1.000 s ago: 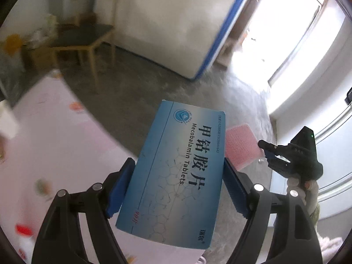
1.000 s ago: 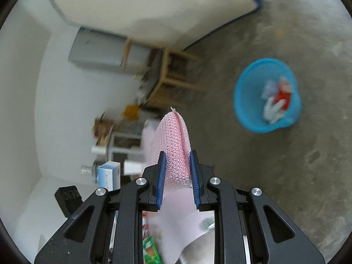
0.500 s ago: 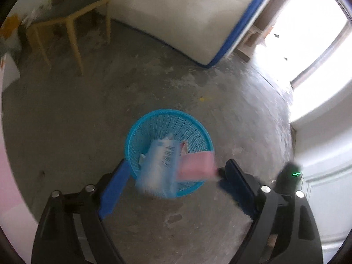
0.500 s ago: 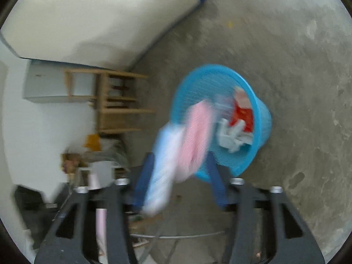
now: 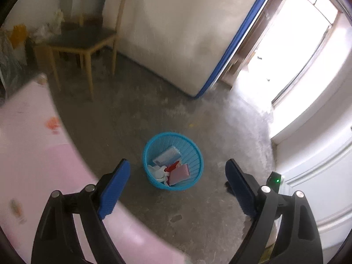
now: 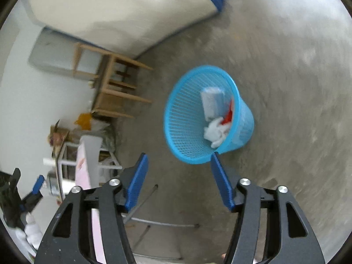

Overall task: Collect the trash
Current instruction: 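Move both tools back over the table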

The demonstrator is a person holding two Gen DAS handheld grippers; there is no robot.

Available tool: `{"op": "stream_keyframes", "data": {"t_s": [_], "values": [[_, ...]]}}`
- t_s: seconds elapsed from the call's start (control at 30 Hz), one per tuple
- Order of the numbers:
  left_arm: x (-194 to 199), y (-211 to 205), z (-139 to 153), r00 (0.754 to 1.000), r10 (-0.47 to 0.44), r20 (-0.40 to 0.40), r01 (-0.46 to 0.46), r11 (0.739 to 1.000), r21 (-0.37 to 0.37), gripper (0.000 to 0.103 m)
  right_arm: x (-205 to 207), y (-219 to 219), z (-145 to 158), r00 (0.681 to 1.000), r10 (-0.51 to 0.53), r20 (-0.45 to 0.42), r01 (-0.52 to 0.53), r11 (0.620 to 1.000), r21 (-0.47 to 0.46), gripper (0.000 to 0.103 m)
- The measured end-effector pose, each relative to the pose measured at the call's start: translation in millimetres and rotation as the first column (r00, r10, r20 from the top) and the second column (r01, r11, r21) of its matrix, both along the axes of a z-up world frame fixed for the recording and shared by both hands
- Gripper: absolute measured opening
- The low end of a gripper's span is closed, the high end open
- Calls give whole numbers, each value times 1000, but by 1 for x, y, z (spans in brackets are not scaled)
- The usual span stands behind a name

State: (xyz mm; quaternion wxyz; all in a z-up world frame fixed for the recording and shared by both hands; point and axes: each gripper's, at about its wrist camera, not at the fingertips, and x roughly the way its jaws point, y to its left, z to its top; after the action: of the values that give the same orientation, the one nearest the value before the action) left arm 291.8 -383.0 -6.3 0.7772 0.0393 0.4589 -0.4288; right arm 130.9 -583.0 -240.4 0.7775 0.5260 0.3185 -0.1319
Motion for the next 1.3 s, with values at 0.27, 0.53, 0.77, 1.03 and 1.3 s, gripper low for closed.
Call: {"op": "stream_keyframes", "data": {"t_s": [0.27,0.53,0.77,1.03,1.3], "values": [[-83,187,76,972,171,159,-156,983,-101,87,-40,74,75,980,174,99,-156,974,-164,76],[-165,371,85,802,549,235,-515,835,-191,87,-10,188,133,862,468,195,-427,877,-220,77],[-232,502,52,610,776,161,-740,630,-235,87,28,305,158,672,723,157,-684,689,-241,77],[-280,585,11,476,878,53,-842,473,-259,87,52,409,167,514,858,20,-824,500,-266,77],[-287,617,-35,448,894,-21,-876,434,-212,87,52,416,108,515,849,-118,-857,513,-48,75]]}}
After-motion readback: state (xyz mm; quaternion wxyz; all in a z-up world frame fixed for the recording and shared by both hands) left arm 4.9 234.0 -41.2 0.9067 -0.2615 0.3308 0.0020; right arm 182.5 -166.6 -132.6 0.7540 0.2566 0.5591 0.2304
